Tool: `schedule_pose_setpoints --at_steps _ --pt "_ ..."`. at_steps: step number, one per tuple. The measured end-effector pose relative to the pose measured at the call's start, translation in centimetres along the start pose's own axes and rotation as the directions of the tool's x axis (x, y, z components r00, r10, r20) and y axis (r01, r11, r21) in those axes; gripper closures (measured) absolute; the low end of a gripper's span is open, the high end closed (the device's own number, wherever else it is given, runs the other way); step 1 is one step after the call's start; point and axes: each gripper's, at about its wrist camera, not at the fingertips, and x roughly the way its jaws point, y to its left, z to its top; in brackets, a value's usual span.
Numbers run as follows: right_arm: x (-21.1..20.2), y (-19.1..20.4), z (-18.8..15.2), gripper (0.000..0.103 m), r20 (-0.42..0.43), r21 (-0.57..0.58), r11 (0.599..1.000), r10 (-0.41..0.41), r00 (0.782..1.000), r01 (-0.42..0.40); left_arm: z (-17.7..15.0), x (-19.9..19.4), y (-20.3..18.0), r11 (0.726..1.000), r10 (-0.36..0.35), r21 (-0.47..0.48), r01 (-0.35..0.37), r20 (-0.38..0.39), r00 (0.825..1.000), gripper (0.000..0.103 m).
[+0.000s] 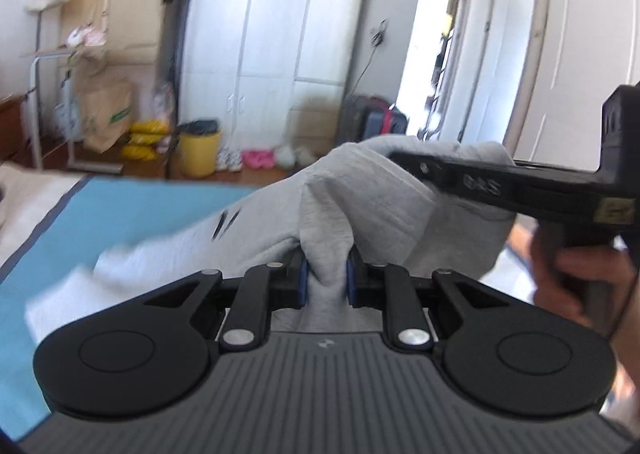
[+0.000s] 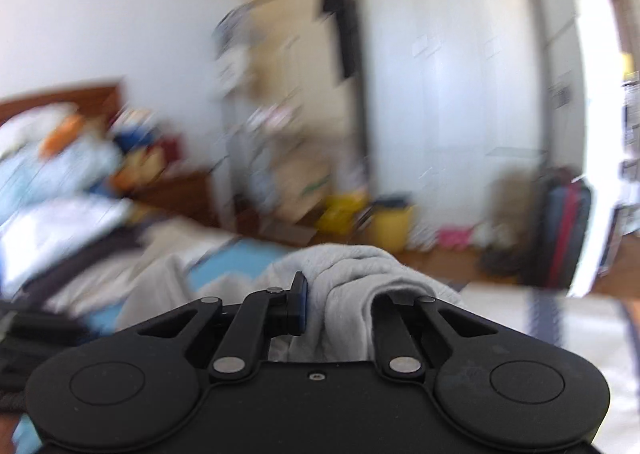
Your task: Fold clothes
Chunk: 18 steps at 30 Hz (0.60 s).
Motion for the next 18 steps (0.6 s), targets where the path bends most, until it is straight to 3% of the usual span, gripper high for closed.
schedule_pose_setpoints --at_steps 1,2,3,4,5,7,9,10,11,14,18 --pt "0.0 -1.4 0.5 0.090 0.033 0.031 0.998 -0.052 0.998 0.051 0.9 1.0 -1.0 1.000 -0.015 -0.024 0.015 -0.005 1.000 0.083" --pt "0.2 -2.8 0.7 0.072 0.025 0.060 0.991 -0.120 0.992 0.119 1.5 2.2 -1.5 0.995 -0.029 -0.097 0.025 -0.033 0.999 0.081" --pt "0.5 -4.2 0.6 0.063 -0.008 0.084 0.980 -0.180 0.984 0.180 1.8 3.4 -2.1 0.983 -0.049 -0.178 0.036 -0.072 0.996 0.075" --pt "1.0 -6.0 0.0 0.046 -0.060 0.123 0.960 -0.246 0.967 0.251 1.7 4.5 -2.4 0.969 -0.079 -0.240 0.052 -0.106 0.991 0.064" --pt "1.5 -7.7 -0.7 0.035 -0.114 0.158 0.933 -0.307 0.945 0.323 1.1 5.0 -2.7 0.962 -0.081 -0.270 0.044 -0.126 0.989 0.059" --pt "2.4 -11.1 -2.0 0.032 -0.244 0.257 0.861 -0.381 0.892 0.438 -0.6 5.1 -3.0 0.956 -0.053 -0.294 0.003 -0.162 0.985 0.058" --pt "3.4 -14.3 -3.4 0.032 -0.403 0.373 0.779 -0.354 0.844 0.505 -2.8 4.2 -3.1 0.958 0.007 -0.279 -0.061 -0.192 0.981 0.055" --pt "3.4 -15.2 -3.9 0.032 -0.441 0.420 0.744 -0.333 0.833 0.520 -3.8 3.6 -2.5 0.954 0.031 -0.286 -0.091 -0.206 0.978 0.051" --pt "3.4 -15.8 -4.0 0.032 -0.463 0.462 0.727 -0.290 0.838 0.508 -4.7 2.9 -1.8 0.948 0.056 -0.293 -0.120 -0.220 0.974 0.051" --pt "3.3 -15.2 -3.8 0.032 -0.469 0.576 0.729 -0.076 0.880 0.370 -6.7 1.3 1.9 0.917 0.130 -0.332 -0.219 -0.272 0.954 0.051" --pt "1.3 -11.6 -4.5 0.024 -0.480 0.621 0.747 0.123 0.869 0.237 -7.8 0.2 5.4 0.874 0.180 -0.392 -0.287 -0.287 0.941 0.050"
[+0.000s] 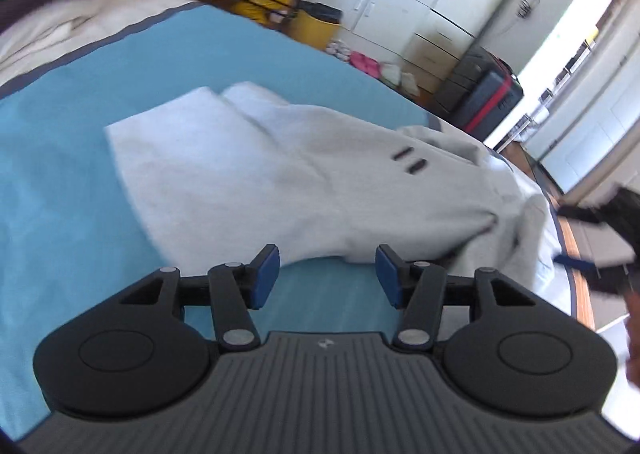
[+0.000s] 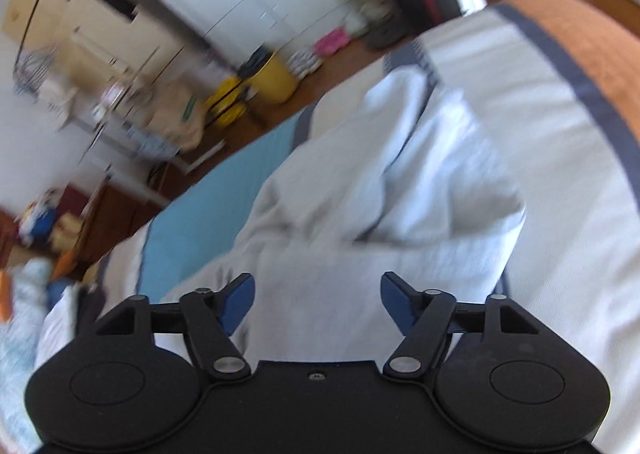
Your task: Fold clothes
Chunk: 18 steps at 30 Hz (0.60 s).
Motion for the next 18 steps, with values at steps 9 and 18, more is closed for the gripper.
schedule_pose_setpoints --at_steps 9,18 --pt "2.9 -0.2 -4.5 0.023 -0.138 -0.062 0.997 -0.052 0.989 0.044 -1.3 2.6 4.7 0.993 0.002 -0.117 -0.007 -0.050 0.999 0.046" --pt "5.0 0.5 -2.7 0.092 -0.026 -0.109 0.979 -0.179 0.983 0.175 -1.2 3.4 5.7 0.979 0.050 -0.196 -0.048 0.006 0.999 0.040"
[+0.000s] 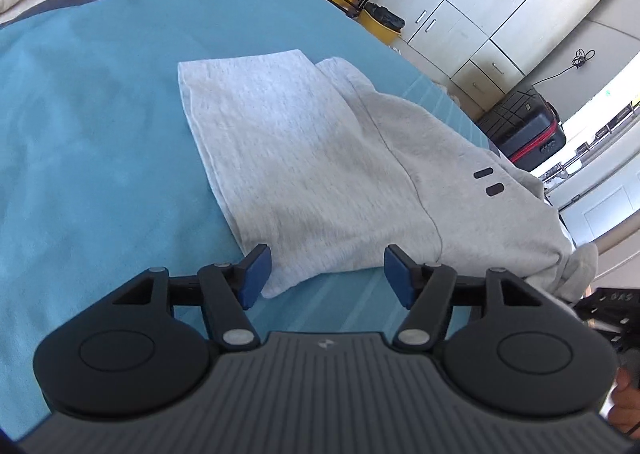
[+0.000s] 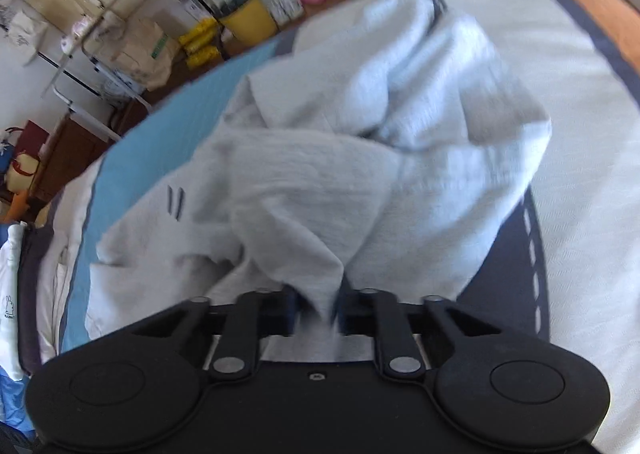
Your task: Fold clothes
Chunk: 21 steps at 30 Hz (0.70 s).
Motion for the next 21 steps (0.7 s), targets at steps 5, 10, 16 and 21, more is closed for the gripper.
schedule_pose_setpoints --at_steps 5,10,16,21 --pt "-7.9 1.7 0.2 0.096 0.420 -0.122 0.937 -0.250 0.872 0.327 -0.6 -0.7 0.0 0.997 0.038 0.069 -0.038 0.006 0.999 0.039" --pt "-13.2 -3.1 1.4 0.096 0.554 0.073 0.869 -0.444 0.705 0.490 -0.4 -0.7 0.4 0.999 0.025 0.037 -0.025 0.006 1.000 0.038" --pt "-16.3 -11.3 1.7 0.096 0.507 0.258 0.837 -0.542 0.670 0.482 -0.5 -0.4 0.1 0.994 0.038 0.103 -0.036 -0.015 0.999 0.037" --pt "-12.3 -17.9 0.7 0.093 0.282 0.320 0.838 -0.530 0.800 0.442 -0.3 -0.1 0.8 0.997 0.007 0.081 -0.007 -0.001 1.000 0.033"
